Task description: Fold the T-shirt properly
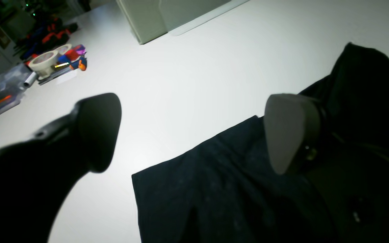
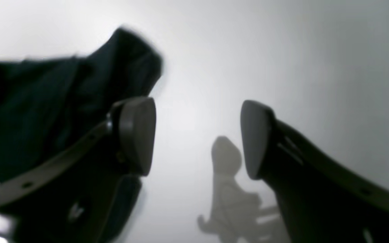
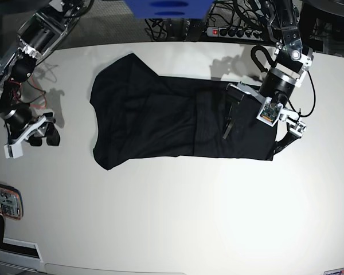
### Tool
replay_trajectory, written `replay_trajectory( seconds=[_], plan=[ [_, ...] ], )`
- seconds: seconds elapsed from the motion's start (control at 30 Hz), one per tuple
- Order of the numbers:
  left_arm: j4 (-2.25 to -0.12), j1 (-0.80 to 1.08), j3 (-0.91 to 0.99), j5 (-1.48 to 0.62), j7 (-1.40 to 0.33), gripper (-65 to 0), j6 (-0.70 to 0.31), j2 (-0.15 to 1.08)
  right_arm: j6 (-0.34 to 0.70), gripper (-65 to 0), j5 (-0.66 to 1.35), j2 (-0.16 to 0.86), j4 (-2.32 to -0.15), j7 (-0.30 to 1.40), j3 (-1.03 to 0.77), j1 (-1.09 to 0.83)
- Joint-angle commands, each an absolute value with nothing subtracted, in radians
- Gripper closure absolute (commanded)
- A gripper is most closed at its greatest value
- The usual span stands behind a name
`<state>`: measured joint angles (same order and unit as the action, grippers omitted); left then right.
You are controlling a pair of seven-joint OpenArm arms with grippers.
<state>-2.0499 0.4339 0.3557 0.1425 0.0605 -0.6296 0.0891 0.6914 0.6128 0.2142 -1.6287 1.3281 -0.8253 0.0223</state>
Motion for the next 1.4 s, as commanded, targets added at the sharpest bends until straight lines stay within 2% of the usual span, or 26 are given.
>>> replay_trajectory(
  seconds=[0.0, 0.07, 0.13, 0.43, 0.57, 0.7, 1.07, 1.37],
  plan=[
    [-2.068, 0.429, 0.357, 0.124, 0.09, -64.7, -0.624, 0.091, 0.68, -38.2, 0.595, 0.225, -1.649, 1.317, -0.825, 0.039],
    [-2.068, 0.433, 0.357, 0.124, 0.09, -64.7, -0.624, 0.091, 0.593, -38.2, 0.515, 0.225, -1.653, 1.322, -0.825, 0.039],
    [-2.068, 0.433, 0.357, 0.124, 0.09, -64.7, -0.624, 0.091, 0.553, -38.2, 0.464, 0.223, -1.653, 1.322, -0.825, 0.042],
    [-2.069, 0.453, 0.358, 0.124, 0.09, -64.7, -0.624, 0.091, 0.553, -38.2, 0.461, 0.213, -1.567, 1.396, -0.816, 0.036],
    [-2.069, 0.455, 0.358, 0.124, 0.09, -64.7, -0.624, 0.091, 0.567, -38.2, 0.461, 0.214, -1.543, 1.396, -0.677, 0.036],
    [-2.069, 0.456, 0.358, 0.122, 0.09, -64.7, -0.624, 0.091, 0.634, -38.2, 0.464, 0.214, -1.543, 1.396, -0.55, 0.036],
    [-2.069, 0.476, 0.358, 0.122, 0.09, -64.7, -0.624, 0.096, 0.648, -38.2, 0.519, 0.214, -1.532, 1.396, -0.549, 0.004],
    [-2.071, 0.476, 0.358, 0.122, 0.09, -64.7, -0.624, 0.093, 0.647, -38.2, 0.518, 0.209, -1.6, 1.029, -0.55, -0.12]
  ],
)
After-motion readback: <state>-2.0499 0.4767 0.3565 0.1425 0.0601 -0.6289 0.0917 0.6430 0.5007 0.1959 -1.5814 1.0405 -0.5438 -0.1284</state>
